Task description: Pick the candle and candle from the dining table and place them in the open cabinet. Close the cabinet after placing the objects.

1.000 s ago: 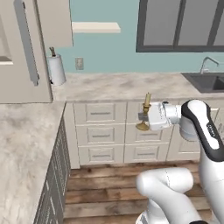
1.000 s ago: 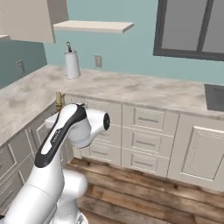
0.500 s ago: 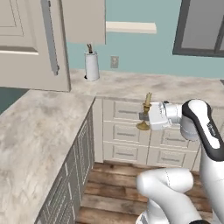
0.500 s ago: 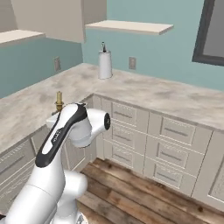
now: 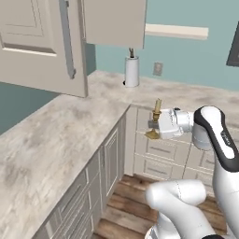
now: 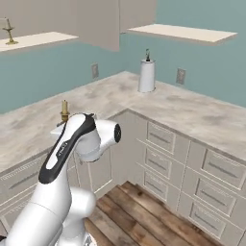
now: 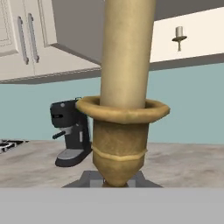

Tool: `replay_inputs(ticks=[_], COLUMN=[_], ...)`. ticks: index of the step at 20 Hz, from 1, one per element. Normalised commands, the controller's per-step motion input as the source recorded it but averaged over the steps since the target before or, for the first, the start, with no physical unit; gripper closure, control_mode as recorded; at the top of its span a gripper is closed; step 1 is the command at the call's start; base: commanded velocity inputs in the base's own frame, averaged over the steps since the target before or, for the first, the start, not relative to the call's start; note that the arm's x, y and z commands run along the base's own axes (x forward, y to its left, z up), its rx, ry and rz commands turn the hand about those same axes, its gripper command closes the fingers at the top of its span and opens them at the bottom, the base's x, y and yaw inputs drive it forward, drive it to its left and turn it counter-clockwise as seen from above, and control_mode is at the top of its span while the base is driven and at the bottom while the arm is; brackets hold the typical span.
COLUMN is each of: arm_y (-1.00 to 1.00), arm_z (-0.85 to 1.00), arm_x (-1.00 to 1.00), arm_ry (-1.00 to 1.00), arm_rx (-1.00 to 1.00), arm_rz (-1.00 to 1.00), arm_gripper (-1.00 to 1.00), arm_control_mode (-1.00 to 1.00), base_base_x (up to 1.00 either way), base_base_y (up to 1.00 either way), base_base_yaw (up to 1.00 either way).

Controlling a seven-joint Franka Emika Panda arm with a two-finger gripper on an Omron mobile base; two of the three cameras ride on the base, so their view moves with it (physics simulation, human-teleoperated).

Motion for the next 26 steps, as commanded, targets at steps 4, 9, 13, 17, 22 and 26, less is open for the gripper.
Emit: replay_inputs(ticks=[4, 9, 13, 17, 22, 26], arm_y=[0.0, 0.0, 0.0, 0.0, 0.0, 0.0], arm_z=[0.0, 0.0, 0.0, 0.0, 0.0, 0.0], arm_x=[0.0, 0.0, 0.0, 0.0, 0.0, 0.0], arm_ry=[0.0, 0.0, 0.0, 0.0, 0.0, 0.0], arm_rx=[0.0, 0.0, 0.0, 0.0, 0.0, 0.0], arm_rz=[0.0, 0.0, 0.0, 0.0, 0.0, 0.0], arm_gripper=[1.0, 1.0, 1.0, 1.0, 1.0, 1.0], arm_control_mode=[1.0, 1.0, 1.0, 1.0, 1.0, 1.0], base_base_x=[0.43, 0.44, 0.41, 0.42, 0.37, 0.32], base_base_y=[-0.14, -0.07, -0.09, -0.13, -0.21, -0.27], base_base_yaw=[0.38, 0.37, 0.37, 0.37, 0.39, 0.4])
